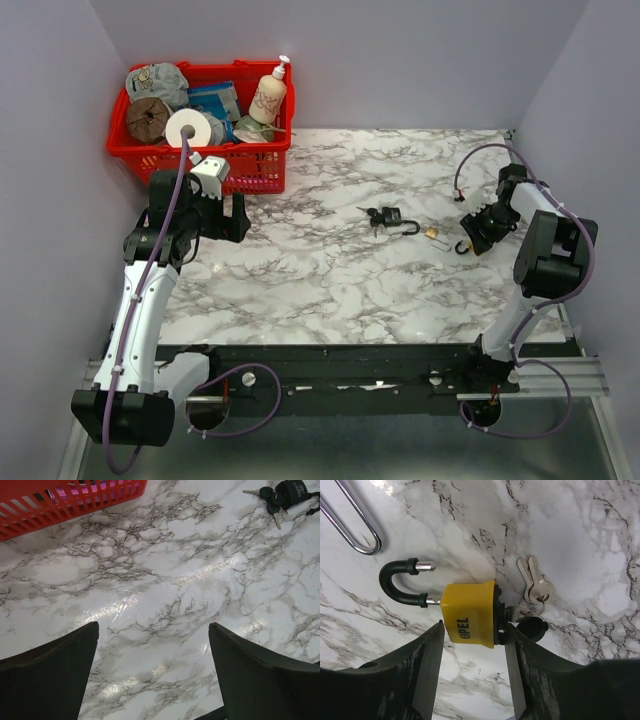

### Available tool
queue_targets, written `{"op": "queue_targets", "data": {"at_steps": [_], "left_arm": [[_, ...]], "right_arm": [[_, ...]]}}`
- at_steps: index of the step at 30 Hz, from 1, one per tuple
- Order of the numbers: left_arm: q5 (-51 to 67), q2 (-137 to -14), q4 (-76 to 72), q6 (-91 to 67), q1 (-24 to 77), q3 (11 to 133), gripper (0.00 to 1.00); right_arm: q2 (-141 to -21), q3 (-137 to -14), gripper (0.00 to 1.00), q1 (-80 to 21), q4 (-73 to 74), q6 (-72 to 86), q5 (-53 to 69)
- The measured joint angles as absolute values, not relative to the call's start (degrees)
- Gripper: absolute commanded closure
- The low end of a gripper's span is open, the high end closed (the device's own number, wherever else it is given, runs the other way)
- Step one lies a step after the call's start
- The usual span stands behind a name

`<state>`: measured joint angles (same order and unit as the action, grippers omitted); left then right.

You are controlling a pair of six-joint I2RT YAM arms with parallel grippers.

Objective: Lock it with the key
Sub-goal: Pick up the lock from the center of the board.

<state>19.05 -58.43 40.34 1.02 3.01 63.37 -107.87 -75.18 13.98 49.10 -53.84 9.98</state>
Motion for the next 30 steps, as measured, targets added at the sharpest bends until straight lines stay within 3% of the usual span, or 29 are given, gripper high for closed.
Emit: {"op": "queue_targets", "data": {"at_steps": [4, 7, 10, 11, 12, 20, 24, 30], "left_arm": [[19.0, -58.5, 40.2, 0.9, 3.0, 63.4, 0.01], [19.0, -58.6, 40.0, 0.8, 3.0, 63.4, 0.01], [19.1, -58.6, 39.9, 0.7, 3.0, 63.4, 0.01], [19.2, -58.6, 39.9, 0.7, 3.0, 63.4, 0.01], [19.6, -58.6, 39.9, 0.7, 3.0, 63.4, 0.01], [25.3, -57.6, 41.8, 2.6, 3.0, 63.4, 0.01], [31.4, -55.5, 43.0, 7.6, 4.1, 63.4, 0.01], [33.7, -50.3, 39.9, 19.3, 15.9, 62.8, 0.01]], "right_arm": [[-107.9, -74.3, 0.47, 14.0, 48.3, -53.9, 9.9], [-107.8, -74.1, 0.60, 14.0, 47.9, -53.8, 10.0], [-107.7, -74.1, 0.83, 14.0, 47.7, -53.4, 10.2], [-107.7, -74.1, 0.97, 14.0, 47.7, -53.3, 10.3], [-107.5, -74.0, 0.99, 14.0, 47.7, -53.1, 10.3], [-97.0, -71.0, 0.99, 14.0, 53.3, -50.9, 17.8], [-89.2, -76.3, 0.99, 13.3, 60.3, -45.8, 25.6], [-86.6, -83.0, 0.99, 6.4, 67.4, -36.4, 34.3]]}}
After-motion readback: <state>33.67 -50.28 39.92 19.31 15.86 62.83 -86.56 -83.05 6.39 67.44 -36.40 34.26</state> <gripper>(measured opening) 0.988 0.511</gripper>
